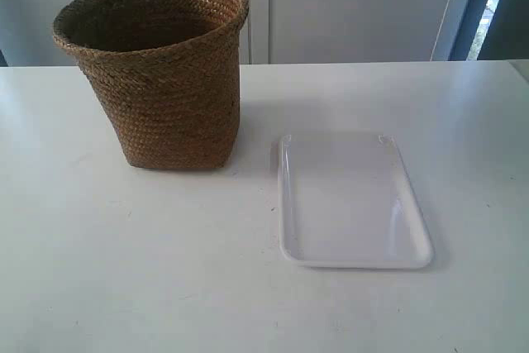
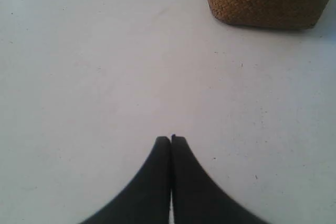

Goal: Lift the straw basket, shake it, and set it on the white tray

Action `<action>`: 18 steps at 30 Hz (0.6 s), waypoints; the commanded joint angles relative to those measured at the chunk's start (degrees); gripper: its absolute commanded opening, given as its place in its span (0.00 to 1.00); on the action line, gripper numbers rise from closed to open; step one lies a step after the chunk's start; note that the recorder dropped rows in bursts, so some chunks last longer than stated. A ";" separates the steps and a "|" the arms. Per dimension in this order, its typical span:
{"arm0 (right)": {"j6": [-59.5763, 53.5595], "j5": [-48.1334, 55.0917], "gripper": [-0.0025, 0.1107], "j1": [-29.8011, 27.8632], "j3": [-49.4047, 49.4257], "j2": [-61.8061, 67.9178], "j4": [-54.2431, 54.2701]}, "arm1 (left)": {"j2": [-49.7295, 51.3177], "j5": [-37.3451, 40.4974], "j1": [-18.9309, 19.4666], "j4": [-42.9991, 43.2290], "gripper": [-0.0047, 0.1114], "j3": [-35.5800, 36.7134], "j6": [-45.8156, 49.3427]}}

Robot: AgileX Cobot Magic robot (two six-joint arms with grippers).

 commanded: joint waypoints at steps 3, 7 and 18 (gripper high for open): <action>-2.67 -0.42 0.02 0.11 0.28 -0.32 -1.67 | -0.27 -0.09 -0.01 0.30 0.04 0.28 1.85; -8.66 -2.04 0.02 0.11 0.28 -0.32 -4.39 | -0.27 -0.09 -0.01 0.30 0.04 0.28 1.99; -11.18 -1.71 0.02 0.11 0.28 -0.32 -4.11 | -0.27 -8.97 -0.01 0.91 0.04 0.28 6.32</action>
